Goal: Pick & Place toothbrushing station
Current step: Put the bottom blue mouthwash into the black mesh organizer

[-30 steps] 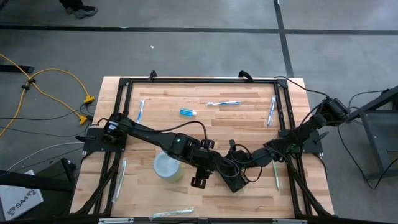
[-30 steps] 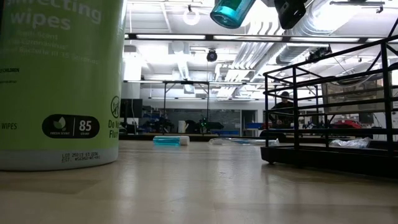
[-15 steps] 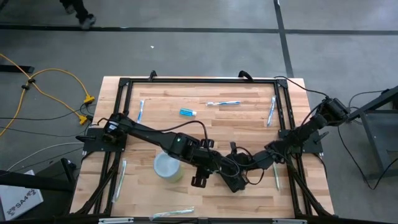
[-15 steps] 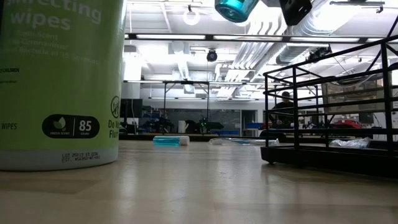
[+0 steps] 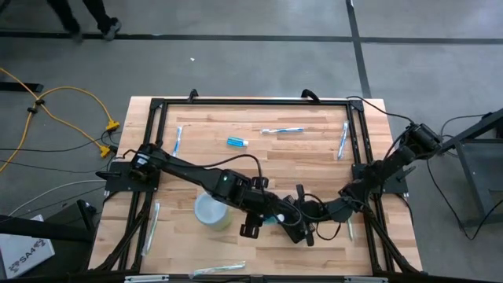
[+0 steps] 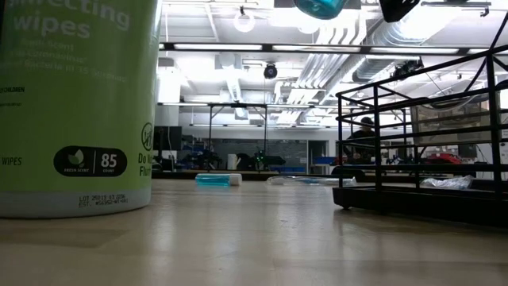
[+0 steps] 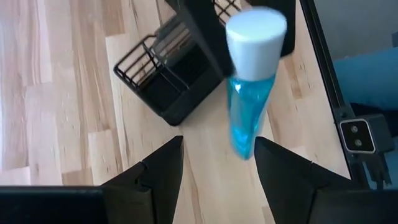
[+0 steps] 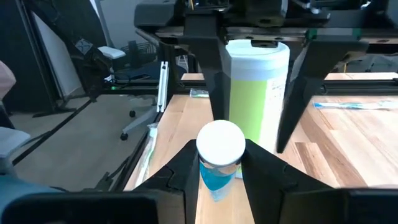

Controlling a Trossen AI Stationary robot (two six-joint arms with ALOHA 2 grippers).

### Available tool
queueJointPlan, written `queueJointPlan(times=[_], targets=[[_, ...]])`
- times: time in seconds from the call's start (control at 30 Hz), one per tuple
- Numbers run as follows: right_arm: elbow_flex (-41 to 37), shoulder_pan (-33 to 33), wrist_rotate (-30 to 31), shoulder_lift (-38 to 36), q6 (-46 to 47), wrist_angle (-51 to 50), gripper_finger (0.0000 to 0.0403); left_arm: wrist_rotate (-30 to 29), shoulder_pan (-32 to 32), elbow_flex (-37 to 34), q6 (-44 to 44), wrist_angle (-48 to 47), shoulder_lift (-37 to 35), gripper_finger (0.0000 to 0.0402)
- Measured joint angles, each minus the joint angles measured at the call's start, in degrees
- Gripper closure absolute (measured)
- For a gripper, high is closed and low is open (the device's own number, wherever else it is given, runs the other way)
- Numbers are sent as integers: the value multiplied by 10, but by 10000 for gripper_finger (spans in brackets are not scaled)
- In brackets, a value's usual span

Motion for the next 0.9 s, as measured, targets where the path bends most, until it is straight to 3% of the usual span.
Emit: queueJointPlan(times=[0.13,0.43,0.57,0.9], targets=[[5,-1,5,-11,11,-35,310,0,-8,0,-7,-15,0,213],[127,-1,30,-30,56,-331,310,-1,-31,0,-17,-33,0,213],[153,4,35,-30,91,-387,310,-1,-37,0,-24,-35,0,213],[154,65,152,-34,190,-440,310,-1,-47,0,-26,-41,0,213]])
